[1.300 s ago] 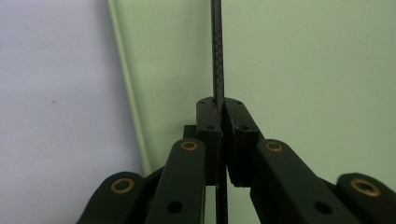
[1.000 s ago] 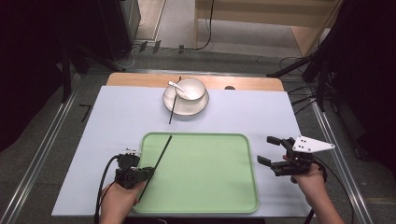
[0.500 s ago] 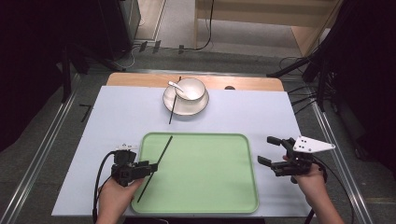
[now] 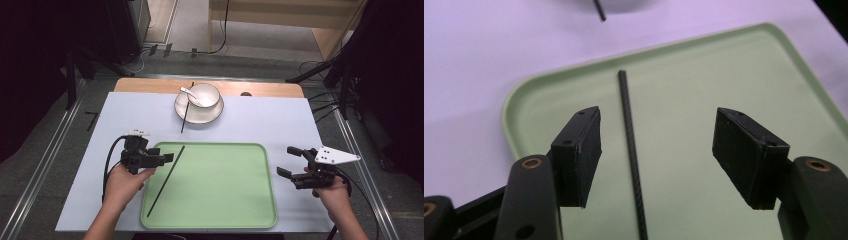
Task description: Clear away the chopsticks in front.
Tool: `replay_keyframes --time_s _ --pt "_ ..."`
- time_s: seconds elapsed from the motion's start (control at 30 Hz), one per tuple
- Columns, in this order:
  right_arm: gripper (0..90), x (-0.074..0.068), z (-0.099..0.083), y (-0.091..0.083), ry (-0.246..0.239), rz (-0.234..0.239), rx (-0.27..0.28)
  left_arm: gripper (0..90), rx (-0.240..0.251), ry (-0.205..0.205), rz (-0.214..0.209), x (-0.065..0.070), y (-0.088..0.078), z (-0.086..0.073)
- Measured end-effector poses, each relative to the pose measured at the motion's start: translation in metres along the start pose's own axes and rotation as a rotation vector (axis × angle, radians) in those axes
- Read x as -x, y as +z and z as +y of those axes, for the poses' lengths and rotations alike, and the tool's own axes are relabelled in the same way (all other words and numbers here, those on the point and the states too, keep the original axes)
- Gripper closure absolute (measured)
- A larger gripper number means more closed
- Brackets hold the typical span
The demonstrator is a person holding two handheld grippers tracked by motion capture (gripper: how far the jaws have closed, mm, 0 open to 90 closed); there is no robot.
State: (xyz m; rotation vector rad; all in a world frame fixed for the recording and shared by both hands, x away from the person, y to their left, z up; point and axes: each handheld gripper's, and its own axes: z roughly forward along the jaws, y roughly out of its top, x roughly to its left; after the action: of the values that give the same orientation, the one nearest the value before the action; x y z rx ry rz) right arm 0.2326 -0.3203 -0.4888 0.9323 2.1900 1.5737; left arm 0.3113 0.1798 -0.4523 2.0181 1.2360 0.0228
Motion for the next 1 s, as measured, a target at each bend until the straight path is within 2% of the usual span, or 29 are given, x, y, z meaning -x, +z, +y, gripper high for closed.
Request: replay_keyframes --time_s 0.03,0.13,0.27,0.37,0.53,0.63,0.67,0.93,1.0 --pt "15.4 0.000 0.000 0.000 0.000 0.000 0.000 36.6 0.000 0.000 0.000 0.000 0.000 0.000" --pt "15.3 0.001 -0.001 -0.002 0.006 -0.005 0.002 36.6 0.005 -0.006 -0.040 -0.001 0.002 0.015" --pt "15.3 0.000 -0.001 -0.003 0.010 -0.007 0.004 36.4 0.012 0.004 -0.044 -0.001 0.004 0.030" --pt "15.3 0.000 -0.001 -0.003 0.007 -0.006 0.002 36.1 0.006 0.019 -0.037 0.000 0.007 0.038" --pt "15.3 0.000 -0.002 -0.003 0.008 -0.006 0.000 35.4 -0.014 0.068 -0.020 0.000 0.018 0.066" --pt "15.3 0.000 -0.002 -0.003 0.010 -0.007 -0.001 34.8 -0.021 0.073 -0.021 -0.001 0.023 0.074" --pt "15.3 0.000 -0.002 -0.003 0.010 -0.006 -0.002 34.5 -0.036 0.075 -0.005 -0.003 0.028 0.083" --pt "15.3 0.000 -0.003 -0.004 0.012 -0.008 -0.002 34.4 -0.051 0.110 0.036 -0.010 0.048 0.109" --pt "15.3 0.001 -0.004 -0.005 0.011 -0.010 0.000 34.4 -0.046 0.099 0.042 -0.013 0.053 0.115"
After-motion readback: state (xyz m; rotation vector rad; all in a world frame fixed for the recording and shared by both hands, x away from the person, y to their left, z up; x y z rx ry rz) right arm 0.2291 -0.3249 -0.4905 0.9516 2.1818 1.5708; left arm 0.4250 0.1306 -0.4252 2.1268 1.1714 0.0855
